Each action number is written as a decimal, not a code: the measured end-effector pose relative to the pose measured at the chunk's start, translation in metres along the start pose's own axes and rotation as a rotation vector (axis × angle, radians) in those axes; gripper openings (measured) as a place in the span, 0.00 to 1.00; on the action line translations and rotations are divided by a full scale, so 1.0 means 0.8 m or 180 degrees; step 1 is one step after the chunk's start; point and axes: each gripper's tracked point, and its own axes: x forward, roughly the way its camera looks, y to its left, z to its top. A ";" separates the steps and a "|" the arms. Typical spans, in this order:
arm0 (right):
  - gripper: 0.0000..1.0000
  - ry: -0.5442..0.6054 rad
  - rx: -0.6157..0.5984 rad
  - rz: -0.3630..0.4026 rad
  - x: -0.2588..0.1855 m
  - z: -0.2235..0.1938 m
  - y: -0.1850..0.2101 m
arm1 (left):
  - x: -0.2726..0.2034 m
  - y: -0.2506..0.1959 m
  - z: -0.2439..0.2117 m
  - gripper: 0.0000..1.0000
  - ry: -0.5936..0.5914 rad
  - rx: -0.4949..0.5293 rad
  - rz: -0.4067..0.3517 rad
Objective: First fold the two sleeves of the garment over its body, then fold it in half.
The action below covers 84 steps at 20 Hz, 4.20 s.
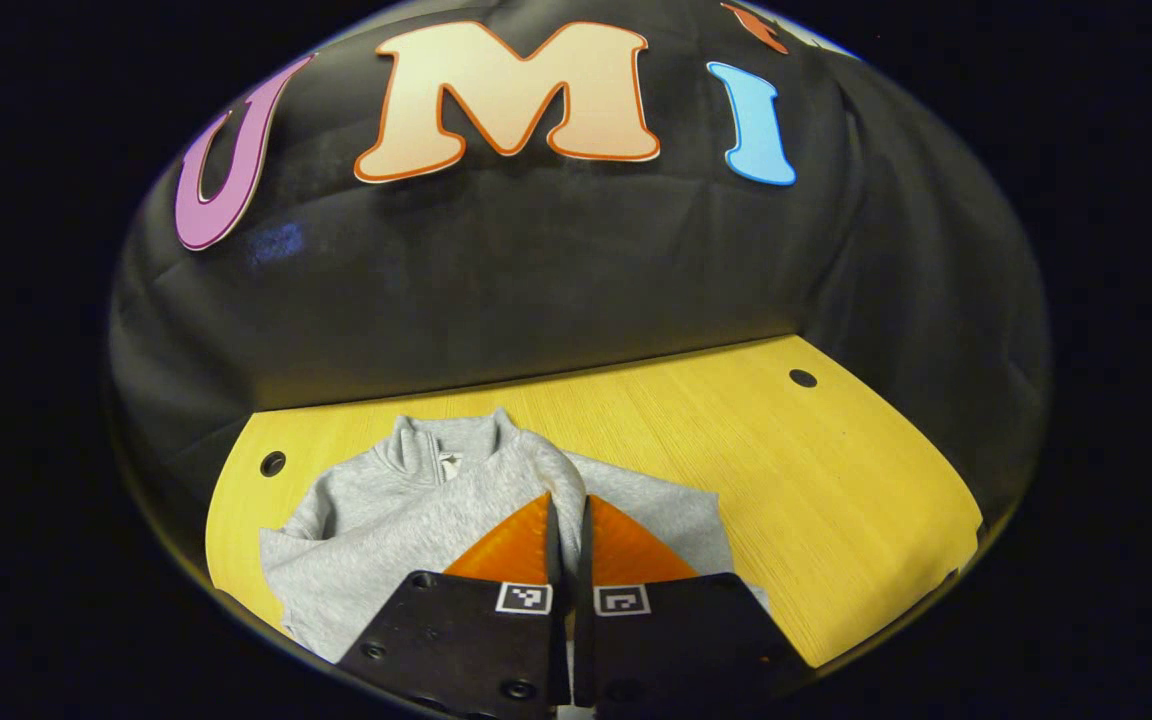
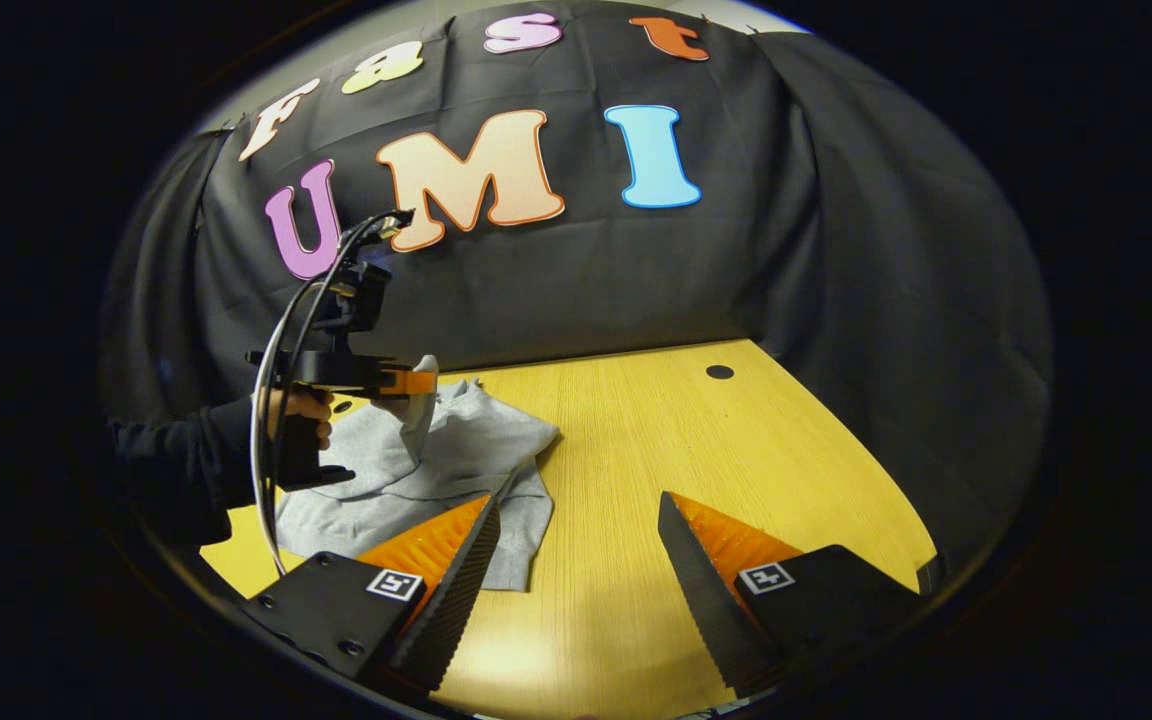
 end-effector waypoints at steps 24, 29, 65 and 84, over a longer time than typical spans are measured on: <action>0.99 0.0330 -0.0094 0.0435 0.108 -0.042 0.105 | -0.204 0.223 -0.149 0.95 -0.0109 -0.0598 0.0717; 0.99 0.0548 -0.0224 0.0392 0.122 -0.083 0.112 | -0.226 0.249 -0.223 0.95 0.0193 -0.0716 0.0840; 0.05 0.1540 -0.0404 0.0791 0.158 -0.214 0.142 | -0.208 0.219 -0.327 0.00 0.0808 -0.1212 0.0780; 0.05 0.1228 0.0041 0.0958 0.126 -0.122 0.164 | -0.232 0.228 -0.244 0.00 0.0791 -0.1416 0.0402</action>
